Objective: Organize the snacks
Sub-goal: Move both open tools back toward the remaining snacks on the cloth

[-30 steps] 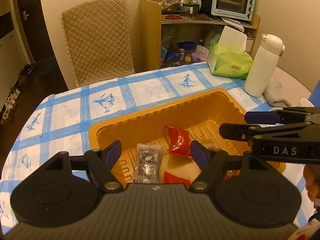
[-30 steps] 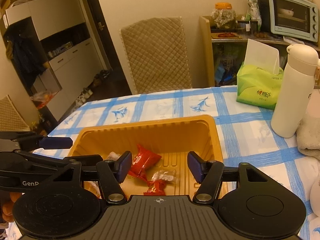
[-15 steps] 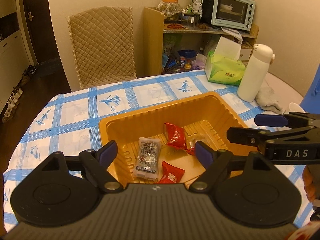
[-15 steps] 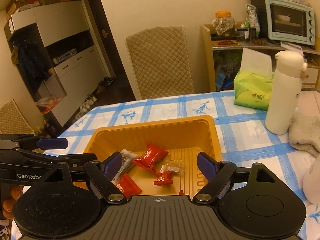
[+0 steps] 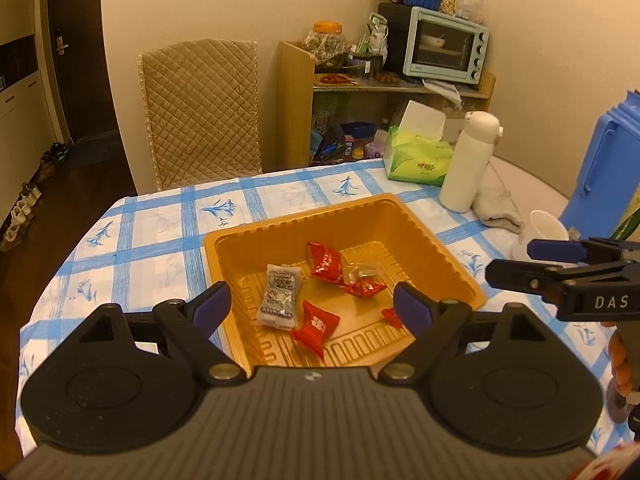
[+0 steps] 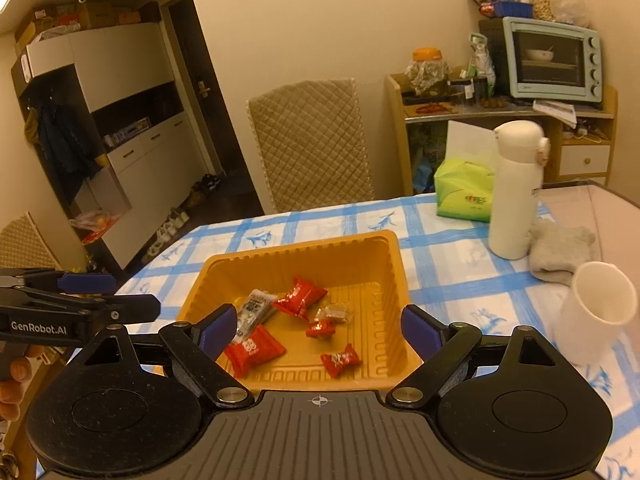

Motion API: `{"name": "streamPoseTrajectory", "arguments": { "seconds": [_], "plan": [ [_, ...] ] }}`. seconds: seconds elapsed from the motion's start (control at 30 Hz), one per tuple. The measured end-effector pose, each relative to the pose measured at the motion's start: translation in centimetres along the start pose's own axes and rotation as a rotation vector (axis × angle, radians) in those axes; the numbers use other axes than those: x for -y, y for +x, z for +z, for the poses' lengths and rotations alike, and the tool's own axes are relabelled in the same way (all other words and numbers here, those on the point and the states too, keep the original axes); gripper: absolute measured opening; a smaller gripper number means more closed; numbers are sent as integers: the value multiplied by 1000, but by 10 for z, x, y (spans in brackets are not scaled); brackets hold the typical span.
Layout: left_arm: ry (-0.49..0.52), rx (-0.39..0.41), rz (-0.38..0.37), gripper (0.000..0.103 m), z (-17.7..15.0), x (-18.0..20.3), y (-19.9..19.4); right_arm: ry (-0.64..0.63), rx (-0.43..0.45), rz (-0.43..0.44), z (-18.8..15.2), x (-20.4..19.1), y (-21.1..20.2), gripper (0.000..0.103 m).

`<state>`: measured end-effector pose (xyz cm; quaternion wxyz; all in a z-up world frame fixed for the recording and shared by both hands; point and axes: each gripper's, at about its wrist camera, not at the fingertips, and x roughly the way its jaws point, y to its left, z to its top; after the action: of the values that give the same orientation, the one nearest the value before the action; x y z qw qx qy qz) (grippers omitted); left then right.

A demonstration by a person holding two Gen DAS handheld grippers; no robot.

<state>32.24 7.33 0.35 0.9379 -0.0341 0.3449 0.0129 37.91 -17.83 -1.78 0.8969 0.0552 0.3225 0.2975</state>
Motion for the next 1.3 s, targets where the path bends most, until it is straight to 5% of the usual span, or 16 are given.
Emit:
{"name": "streamPoseTrajectory", "arguments": {
  "seconds": [0.53, 1.3],
  "plan": [
    [-16, -1, -54, 87, -42, 22, -59, 23, -29, -9, -40, -11, -74, 89],
    [-14, -127, -120, 87, -99, 47, -62, 73, -156, -86, -108, 2, -111, 89]
  ]
}}
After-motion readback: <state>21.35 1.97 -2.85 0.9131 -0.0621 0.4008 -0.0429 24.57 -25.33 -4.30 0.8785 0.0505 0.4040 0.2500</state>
